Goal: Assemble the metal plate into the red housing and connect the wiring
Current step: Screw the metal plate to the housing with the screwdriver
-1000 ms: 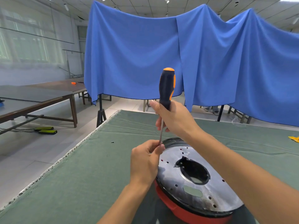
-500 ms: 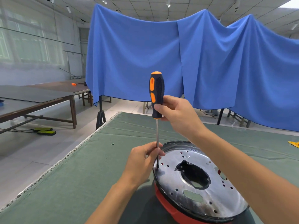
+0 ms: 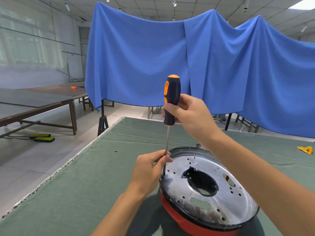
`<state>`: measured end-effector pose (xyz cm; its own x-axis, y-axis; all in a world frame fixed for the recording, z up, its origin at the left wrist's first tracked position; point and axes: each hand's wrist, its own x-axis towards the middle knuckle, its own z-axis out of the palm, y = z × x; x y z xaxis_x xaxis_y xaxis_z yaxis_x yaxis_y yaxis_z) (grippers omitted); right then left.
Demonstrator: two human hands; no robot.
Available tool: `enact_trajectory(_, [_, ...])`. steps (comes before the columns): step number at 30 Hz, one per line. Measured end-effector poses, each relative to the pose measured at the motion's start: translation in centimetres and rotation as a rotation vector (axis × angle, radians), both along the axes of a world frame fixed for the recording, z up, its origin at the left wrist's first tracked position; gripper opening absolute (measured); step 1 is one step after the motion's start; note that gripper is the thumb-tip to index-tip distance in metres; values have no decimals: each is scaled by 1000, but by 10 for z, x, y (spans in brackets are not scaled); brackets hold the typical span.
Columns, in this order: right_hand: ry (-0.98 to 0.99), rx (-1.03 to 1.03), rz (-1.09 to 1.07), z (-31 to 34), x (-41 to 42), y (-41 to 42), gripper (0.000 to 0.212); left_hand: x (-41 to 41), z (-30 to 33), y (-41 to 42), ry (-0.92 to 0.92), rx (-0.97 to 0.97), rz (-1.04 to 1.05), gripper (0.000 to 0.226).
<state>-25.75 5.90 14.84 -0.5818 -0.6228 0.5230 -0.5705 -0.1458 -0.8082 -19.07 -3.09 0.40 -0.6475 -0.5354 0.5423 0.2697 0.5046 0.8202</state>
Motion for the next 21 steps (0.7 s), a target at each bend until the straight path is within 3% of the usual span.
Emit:
enact_trajectory(3, [54,-37,-147,-3,-2,2,32,1,-1,3,-33,-1,-9,20])
enact_trajectory(5, [34,-62,-201,-8,-2,2,42,1,0,8,-15,104,-23,21])
enact_trajectory(7, [31,-70,-194,-10,0,2,40,-1,-1,11,-4,166,-20,22])
enact_trajectory(12, [11,80,-30,-7,2,6,17,0,-3,4,-76,77,-61,22])
enact_trajectory(15, [87,67,-170,-8,-4,7,29,-1,-6,4,-112,-3,-73,20])
enact_trajectory(17, [142,78,-294,-13,-4,8,42,-1,-7,7,-80,49,-57,19])
enact_trajectory(21, [74,74,-159,-14,-3,9,32,-4,-7,6,-37,108,-47,22])
